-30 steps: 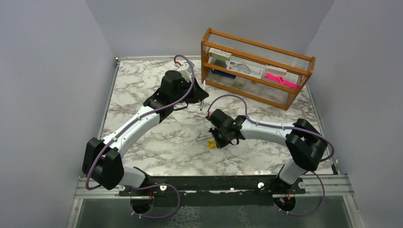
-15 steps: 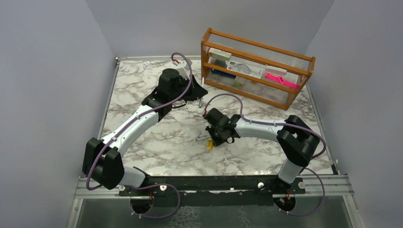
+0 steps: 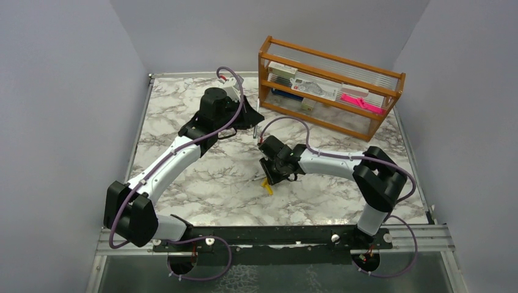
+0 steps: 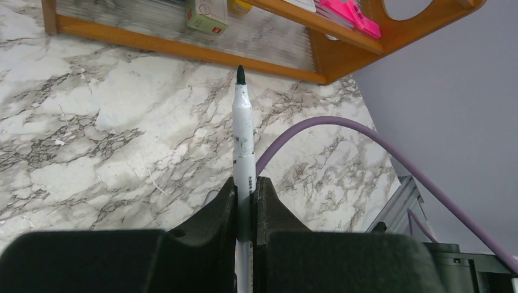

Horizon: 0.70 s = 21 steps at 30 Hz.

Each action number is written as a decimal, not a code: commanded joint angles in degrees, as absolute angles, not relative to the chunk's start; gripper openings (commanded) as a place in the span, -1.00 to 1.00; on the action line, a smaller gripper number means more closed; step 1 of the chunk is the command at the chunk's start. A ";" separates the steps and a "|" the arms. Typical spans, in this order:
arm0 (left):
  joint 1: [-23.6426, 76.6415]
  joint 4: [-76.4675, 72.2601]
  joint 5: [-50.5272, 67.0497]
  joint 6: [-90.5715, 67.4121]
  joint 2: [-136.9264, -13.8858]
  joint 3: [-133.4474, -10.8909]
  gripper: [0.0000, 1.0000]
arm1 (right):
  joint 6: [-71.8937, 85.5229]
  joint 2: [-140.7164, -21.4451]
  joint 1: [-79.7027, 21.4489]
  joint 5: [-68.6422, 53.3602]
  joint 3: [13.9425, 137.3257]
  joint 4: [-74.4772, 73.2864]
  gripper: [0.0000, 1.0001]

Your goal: Insert the pens into the pen caps

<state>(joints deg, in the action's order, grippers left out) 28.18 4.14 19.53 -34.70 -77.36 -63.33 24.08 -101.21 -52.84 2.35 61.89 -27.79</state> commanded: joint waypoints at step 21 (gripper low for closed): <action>27.18 3.77 22.15 -33.87 -75.23 -62.75 -1.00 | 27.66 -99.45 -58.14 5.33 62.27 -28.88 -0.28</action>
